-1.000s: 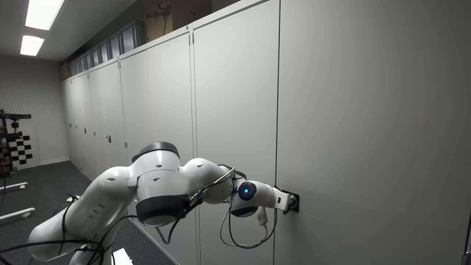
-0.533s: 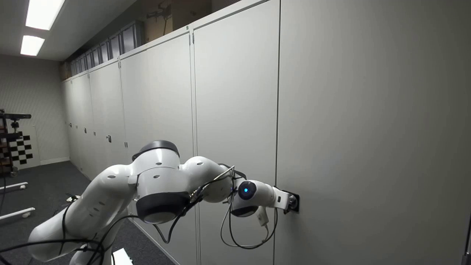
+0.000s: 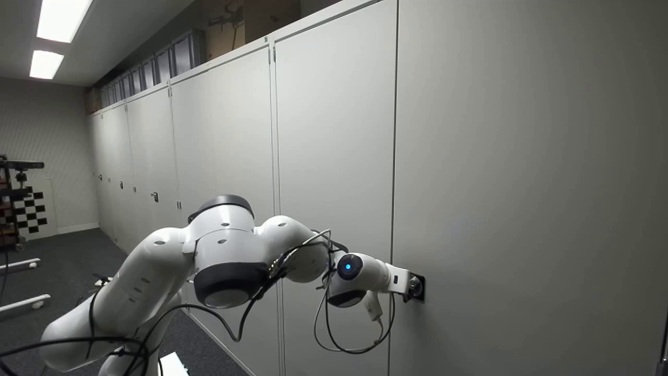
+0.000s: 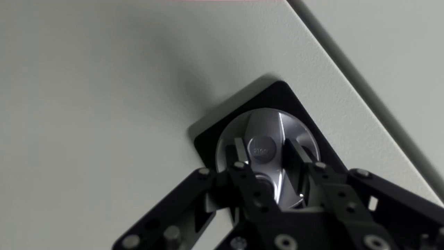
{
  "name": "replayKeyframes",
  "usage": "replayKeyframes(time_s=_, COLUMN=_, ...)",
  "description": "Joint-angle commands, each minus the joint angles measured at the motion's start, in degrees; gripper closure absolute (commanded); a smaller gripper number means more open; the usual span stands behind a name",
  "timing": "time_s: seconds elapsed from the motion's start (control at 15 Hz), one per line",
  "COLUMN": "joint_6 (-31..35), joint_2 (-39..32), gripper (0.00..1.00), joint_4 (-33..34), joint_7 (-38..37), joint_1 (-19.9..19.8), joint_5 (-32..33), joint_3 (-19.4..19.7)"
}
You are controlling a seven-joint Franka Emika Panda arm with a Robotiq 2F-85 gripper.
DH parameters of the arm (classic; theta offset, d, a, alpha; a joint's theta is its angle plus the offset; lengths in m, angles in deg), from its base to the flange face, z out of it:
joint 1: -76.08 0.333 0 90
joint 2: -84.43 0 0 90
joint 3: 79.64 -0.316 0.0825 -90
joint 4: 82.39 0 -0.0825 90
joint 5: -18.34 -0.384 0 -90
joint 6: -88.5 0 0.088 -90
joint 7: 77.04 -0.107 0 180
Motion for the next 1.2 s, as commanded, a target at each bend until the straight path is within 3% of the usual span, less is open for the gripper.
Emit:
replayKeyframes(time_s=0.0, joint_6=0.8, joint_2=-1.2, gripper=0.92, joint_4=5.4, joint_7=1.1, joint_1=2.9, joint_5=-0.9, joint_3=5.5)
replayKeyframes(time_s=1.13, joint_6=0.8, joint_2=-4.2, gripper=0.92, joint_4=5.4, joint_7=4.3, joint_1=5.8, joint_5=0.0, joint_3=9.6)
